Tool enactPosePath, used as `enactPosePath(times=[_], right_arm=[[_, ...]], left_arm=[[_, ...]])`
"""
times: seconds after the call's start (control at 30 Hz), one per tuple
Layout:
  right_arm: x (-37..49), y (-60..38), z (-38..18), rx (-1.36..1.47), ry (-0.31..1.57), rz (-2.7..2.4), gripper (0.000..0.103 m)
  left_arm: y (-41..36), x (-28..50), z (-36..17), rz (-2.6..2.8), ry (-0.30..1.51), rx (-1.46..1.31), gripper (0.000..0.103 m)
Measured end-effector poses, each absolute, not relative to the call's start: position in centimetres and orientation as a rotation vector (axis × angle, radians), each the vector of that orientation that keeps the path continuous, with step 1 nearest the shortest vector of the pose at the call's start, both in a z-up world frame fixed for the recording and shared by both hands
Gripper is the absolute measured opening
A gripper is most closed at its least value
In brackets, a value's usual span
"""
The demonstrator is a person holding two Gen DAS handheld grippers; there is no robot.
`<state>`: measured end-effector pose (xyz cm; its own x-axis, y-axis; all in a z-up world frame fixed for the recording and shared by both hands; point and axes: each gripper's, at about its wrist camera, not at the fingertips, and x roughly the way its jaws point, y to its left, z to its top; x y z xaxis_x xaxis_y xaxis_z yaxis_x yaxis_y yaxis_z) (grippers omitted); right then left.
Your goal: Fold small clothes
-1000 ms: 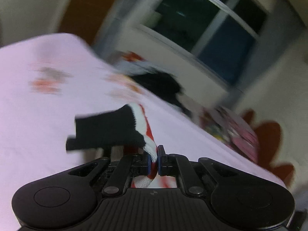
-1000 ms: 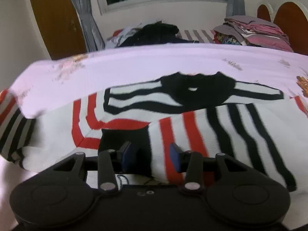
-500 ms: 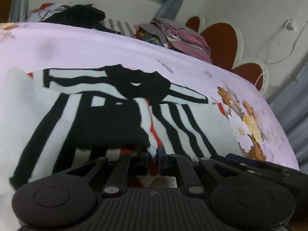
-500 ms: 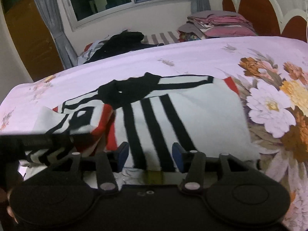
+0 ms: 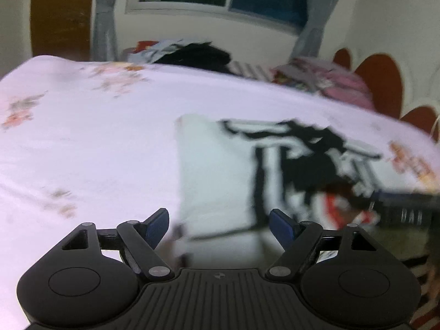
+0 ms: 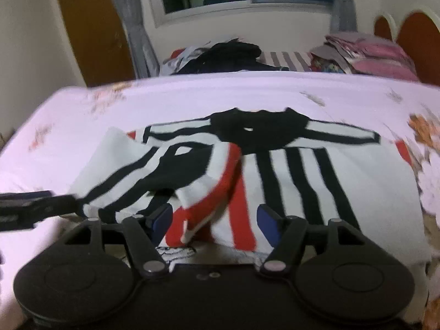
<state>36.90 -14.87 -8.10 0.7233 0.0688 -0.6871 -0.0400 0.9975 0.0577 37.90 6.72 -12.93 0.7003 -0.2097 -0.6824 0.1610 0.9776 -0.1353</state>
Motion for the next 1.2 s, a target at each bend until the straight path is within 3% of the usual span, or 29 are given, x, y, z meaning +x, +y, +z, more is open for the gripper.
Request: enactPosePath(times=[0.1, 0.17, 0.2, 0.23, 0.27, 0.33, 0.37, 0.5, 0.63, 0.7, 0.77, 0.83, 0.9, 1.03, 1.2], right_arm=[[38.3, -13.8, -8.8, -0.028, 0.764, 0.029, 0.067], [38.9, -13.6, -9.1, -0.04, 0.759, 0.005, 0.059], [39.3, -13.7, -9.0, -0.033, 0.758, -0.004, 0.054], [39.4, -14.0, -9.0, -0.012, 0.751, -0.008, 0.04], [39.6, -14.4, -8.8, 0.014, 0.745, -0.012, 0.028], [39.8, -15.4, -8.3, 0.063, 0.737, -0.021, 0.018], [39.6, -15.8, -8.0, 0.083, 0.728, -0.019, 0.007], [38.1, -19.5, -7.2, 0.194, 0.686, -0.112, 0.006], [37.2, -21.9, -9.4, 0.242, 0.782, -0.139, 0.006], [36.7, -22.7, -9.8, 0.275, 0.804, -0.126, 0.011], [36.1, -23.7, -9.5, 0.308, 0.786, -0.149, 0.022], [36.0, -24.8, -9.3, 0.348, 0.781, -0.164, 0.024], [36.0, -25.5, -9.5, 0.373, 0.794, -0.167, 0.022], [35.6, -25.9, -9.8, 0.354, 0.784, -0.189, 0.007], [35.6, -25.1, -9.6, 0.243, 0.8, -0.195, 0.011]], left_arm=[[6.9, 37.9, -14.5, -0.182, 0.768, 0.004, 0.079], [6.4, 38.1, -15.2, -0.178, 0.759, 0.045, 0.078], [6.3, 38.4, -15.5, -0.177, 0.752, 0.048, 0.062], [6.2, 38.9, -15.7, -0.17, 0.751, 0.049, 0.046], [6.2, 39.4, -15.9, -0.158, 0.751, 0.038, 0.045], [6.4, 40.1, -15.8, -0.126, 0.727, 0.012, 0.045], [6.4, 40.2, -15.8, -0.123, 0.716, 0.024, 0.044], [6.8, 39.9, -16.5, -0.141, 0.719, 0.076, 0.04], [6.7, 39.7, -16.7, -0.146, 0.725, 0.071, 0.035], [7.1, 39.8, -16.4, -0.147, 0.74, 0.038, 0.034], [6.9, 39.9, -16.3, -0.151, 0.742, 0.038, 0.034], [7.0, 39.9, -16.5, -0.155, 0.746, 0.041, 0.034], [7.1, 39.9, -16.5, -0.154, 0.755, 0.024, 0.034], [7.0, 39.9, -16.5, -0.154, 0.765, 0.028, 0.034], [6.8, 39.6, -15.3, -0.185, 0.787, 0.009, 0.034]])
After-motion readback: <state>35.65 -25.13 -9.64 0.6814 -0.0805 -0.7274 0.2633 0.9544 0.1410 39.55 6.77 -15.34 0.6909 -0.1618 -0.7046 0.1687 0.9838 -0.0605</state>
